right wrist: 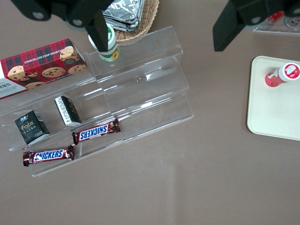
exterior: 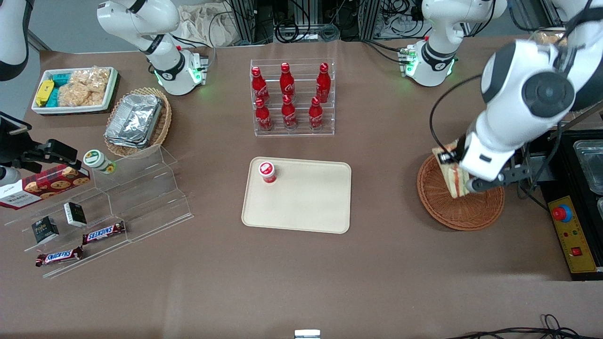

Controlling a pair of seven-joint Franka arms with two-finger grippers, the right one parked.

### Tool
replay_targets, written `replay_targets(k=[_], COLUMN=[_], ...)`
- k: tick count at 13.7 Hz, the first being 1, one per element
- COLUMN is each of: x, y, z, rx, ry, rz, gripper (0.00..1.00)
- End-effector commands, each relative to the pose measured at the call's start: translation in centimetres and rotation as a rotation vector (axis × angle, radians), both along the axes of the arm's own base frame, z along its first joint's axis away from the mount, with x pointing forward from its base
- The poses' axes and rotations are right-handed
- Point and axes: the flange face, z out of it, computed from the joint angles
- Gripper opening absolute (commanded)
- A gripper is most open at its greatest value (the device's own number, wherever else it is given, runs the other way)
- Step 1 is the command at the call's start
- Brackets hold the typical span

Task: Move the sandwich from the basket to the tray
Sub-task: 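Lift the sandwich out of the basket with the left gripper, then carry the sandwich over the cream tray and lower it onto the tray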

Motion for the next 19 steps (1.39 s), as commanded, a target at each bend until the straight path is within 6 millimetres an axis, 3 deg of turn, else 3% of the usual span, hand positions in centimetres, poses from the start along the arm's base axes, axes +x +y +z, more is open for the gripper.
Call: replay_targets(k=[1,4,6,7,8,11,12,14,16,19], x=[-0.8,-4.1,-7.0,-7.0,-7.1,-5.0,-3.8,-3.6,-1.7,-0.7], y=[-4.2,-10.6,-16.5,-18.5,-21.0,-24.7,-25.2,-28.7,-29.3,-29.1], z=[6.1,8.9,8.4,7.2,5.7,0.3,-2.0,-7.4,-13.6,-20.3], rx=[-0.008,-0.034,-0.051,-0.054,-0.085,-0.172,-0.198,-0.213,-0.212,-0.157], ry=[-0.019,-0.05,-0.046,-0.053,-0.057,-0.052,-0.028,-0.012,-0.01,0.02], rz=[0.004,0.04,0.067,0.071,0.063,0.052,0.053,0.002,0.006,-0.028], gripper=[0.24,0.24,0.24,0.24,0.24,0.25,0.25,0.25,0.25,0.25])
